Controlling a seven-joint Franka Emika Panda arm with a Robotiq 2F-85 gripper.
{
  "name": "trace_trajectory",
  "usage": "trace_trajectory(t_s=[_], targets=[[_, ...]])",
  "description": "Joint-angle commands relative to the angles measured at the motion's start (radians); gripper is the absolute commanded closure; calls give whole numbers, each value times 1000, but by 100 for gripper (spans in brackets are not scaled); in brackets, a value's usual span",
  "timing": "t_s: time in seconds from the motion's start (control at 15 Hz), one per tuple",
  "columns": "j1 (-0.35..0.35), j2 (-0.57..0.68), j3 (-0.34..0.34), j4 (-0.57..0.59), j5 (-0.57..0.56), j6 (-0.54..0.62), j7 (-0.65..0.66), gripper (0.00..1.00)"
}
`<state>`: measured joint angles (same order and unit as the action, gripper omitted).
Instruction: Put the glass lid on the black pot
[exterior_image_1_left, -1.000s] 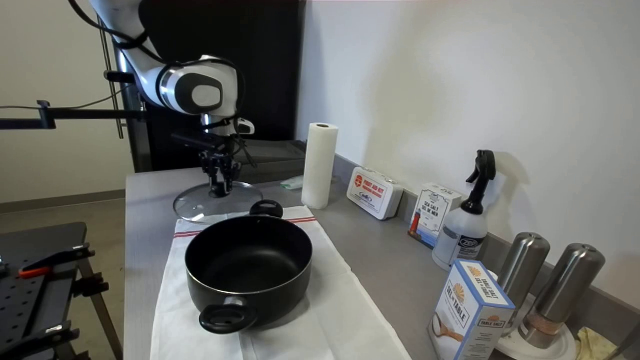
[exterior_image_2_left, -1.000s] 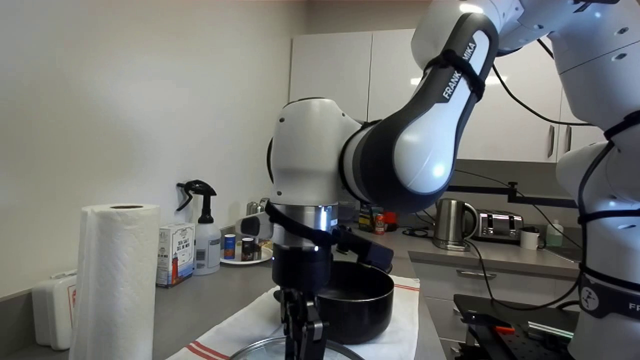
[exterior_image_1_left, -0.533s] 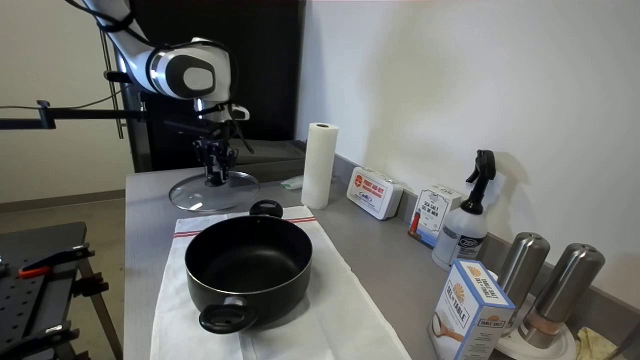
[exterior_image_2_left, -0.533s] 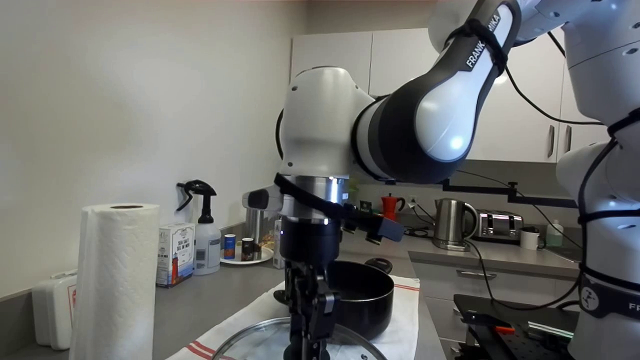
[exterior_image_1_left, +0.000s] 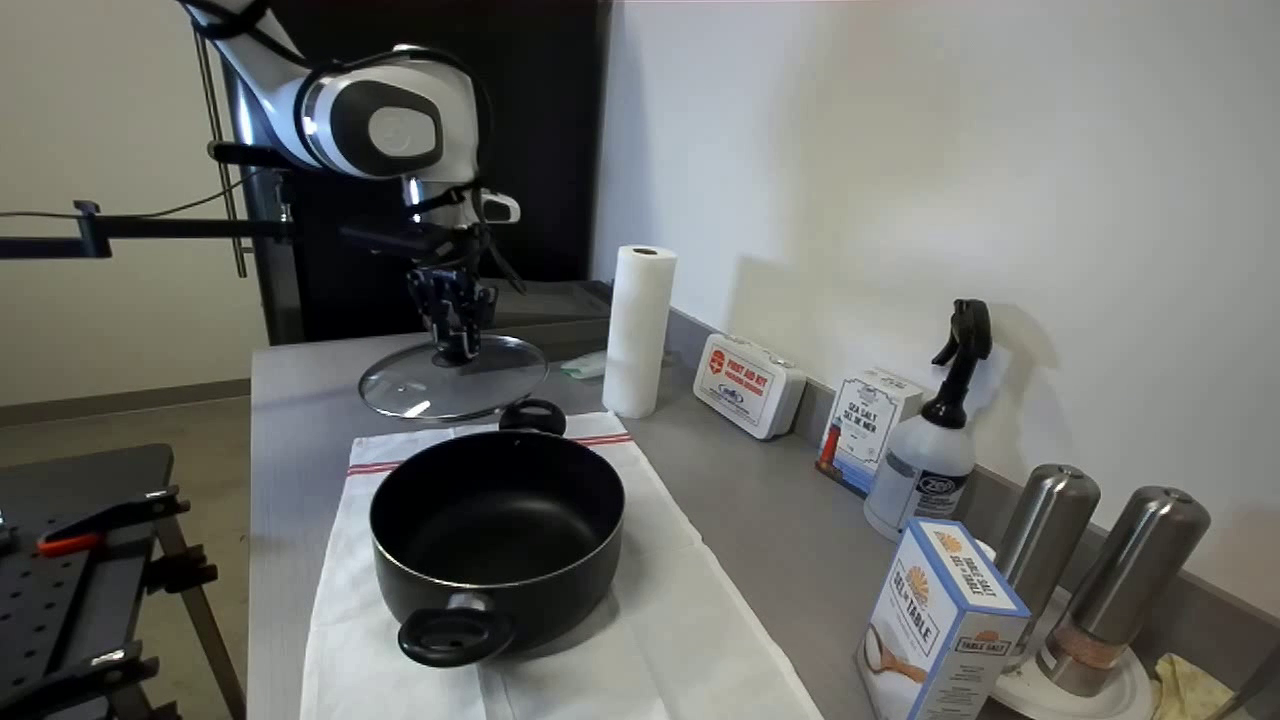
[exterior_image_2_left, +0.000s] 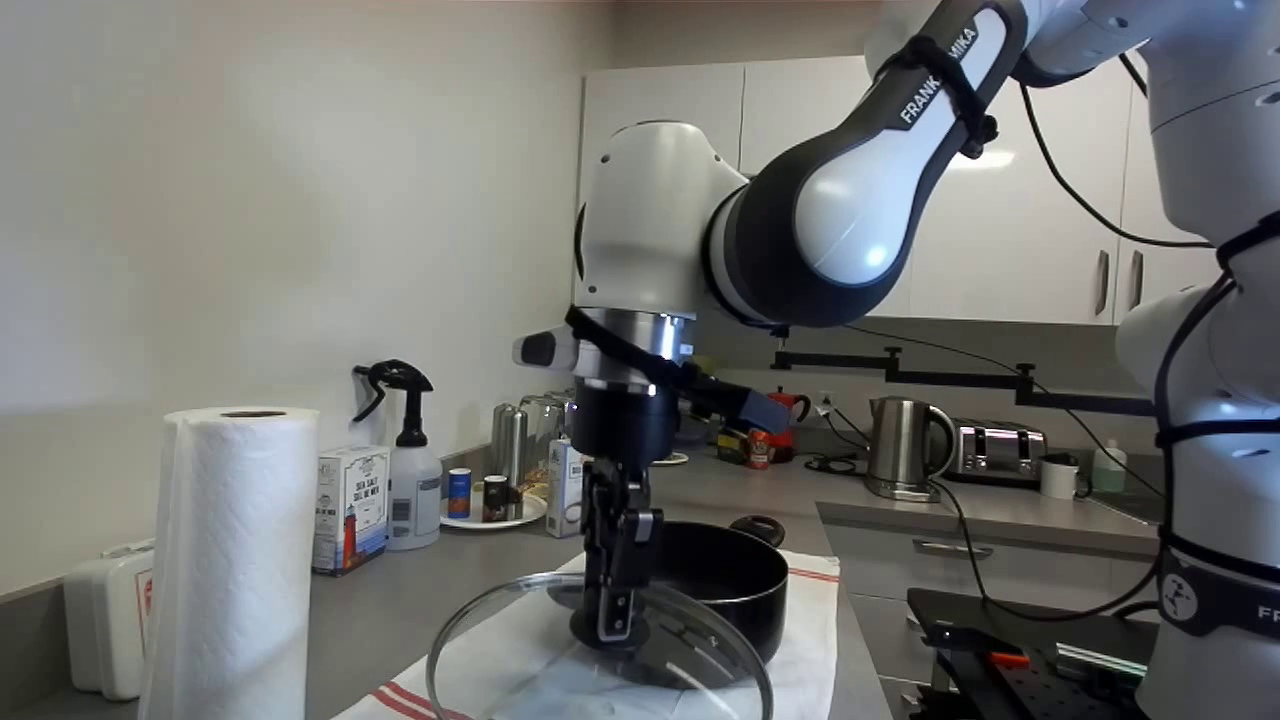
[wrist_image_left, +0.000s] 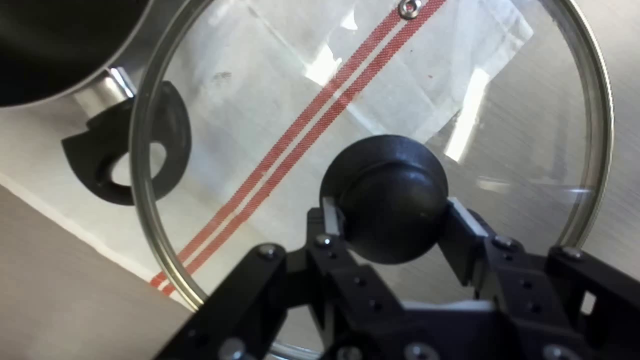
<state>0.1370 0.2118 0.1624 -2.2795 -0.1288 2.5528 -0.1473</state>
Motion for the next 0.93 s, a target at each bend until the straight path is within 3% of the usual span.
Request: trace_trajectory(t_s=[0.0,0.87], targets=[[-27,-64,-30,-28,13,-17,5,75],[-162,-101,-174,-17,27,-97,30,75]])
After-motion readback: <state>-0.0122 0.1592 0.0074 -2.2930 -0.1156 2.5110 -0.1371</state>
